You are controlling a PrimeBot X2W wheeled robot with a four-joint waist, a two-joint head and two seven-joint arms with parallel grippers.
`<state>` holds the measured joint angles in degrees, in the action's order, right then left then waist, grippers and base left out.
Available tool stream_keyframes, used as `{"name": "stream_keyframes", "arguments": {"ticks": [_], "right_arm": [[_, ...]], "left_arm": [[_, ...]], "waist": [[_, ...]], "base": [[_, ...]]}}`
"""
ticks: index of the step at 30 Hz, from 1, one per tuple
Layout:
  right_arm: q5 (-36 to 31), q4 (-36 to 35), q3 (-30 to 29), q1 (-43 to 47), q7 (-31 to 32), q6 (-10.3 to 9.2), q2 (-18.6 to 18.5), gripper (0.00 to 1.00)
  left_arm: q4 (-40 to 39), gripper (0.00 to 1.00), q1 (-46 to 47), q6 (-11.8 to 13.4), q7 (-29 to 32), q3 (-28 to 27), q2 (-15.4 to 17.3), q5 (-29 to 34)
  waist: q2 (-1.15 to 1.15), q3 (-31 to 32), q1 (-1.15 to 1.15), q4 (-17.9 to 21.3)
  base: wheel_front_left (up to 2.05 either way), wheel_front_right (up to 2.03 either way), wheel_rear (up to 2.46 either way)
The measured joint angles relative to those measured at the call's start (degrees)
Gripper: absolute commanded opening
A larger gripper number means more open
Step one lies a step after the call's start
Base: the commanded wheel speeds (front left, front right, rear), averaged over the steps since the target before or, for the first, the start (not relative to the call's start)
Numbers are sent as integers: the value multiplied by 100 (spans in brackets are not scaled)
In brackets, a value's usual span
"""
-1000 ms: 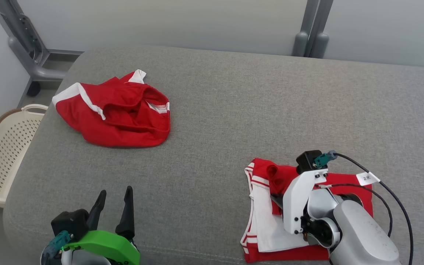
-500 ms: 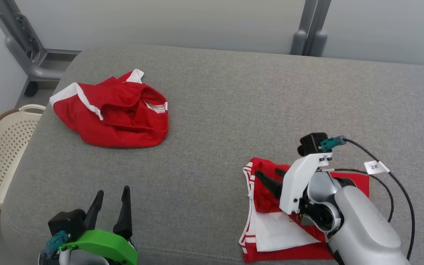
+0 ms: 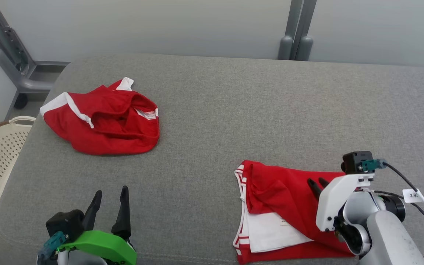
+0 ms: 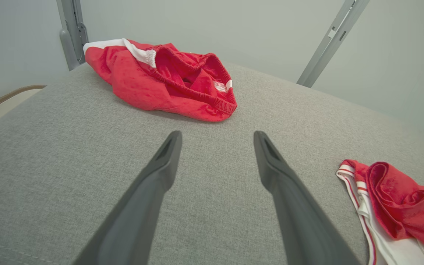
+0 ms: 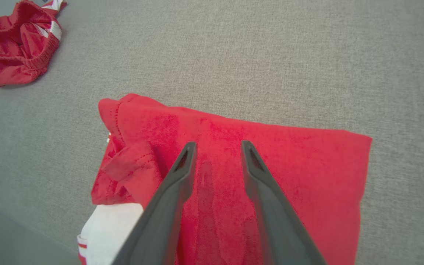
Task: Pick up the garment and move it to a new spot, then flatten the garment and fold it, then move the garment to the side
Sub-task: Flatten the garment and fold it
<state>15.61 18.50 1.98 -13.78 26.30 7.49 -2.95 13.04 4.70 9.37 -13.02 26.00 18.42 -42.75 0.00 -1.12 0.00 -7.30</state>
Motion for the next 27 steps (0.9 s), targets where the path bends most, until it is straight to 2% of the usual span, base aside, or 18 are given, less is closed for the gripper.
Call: {"name": "stream_keyframes", "arguments": {"ticks": [10,18,21,27], "right_arm": [[-214,53,178,298,-227,0,3,0],[-319,475,475,105,-536,0,10,0],[-349,749,758,53,-550,0,8,0],[-104,854,1267,52,-522,0,10,0]], "left_arm": [[-8,100,2,5,-15,26,0,0],[5,100,13,-2,-16,53,-1,-8],[27,100,19,-4,-18,63,-7,-24],[64,100,24,-12,-25,64,-14,-41]], "waist": [[0,-81,0,-36],[0,-167,0,-155],[0,-197,0,-223],[0,-176,0,-273]], "base": [[0,0,0],[0,0,0],[0,0,0],[0,0,0]]}}
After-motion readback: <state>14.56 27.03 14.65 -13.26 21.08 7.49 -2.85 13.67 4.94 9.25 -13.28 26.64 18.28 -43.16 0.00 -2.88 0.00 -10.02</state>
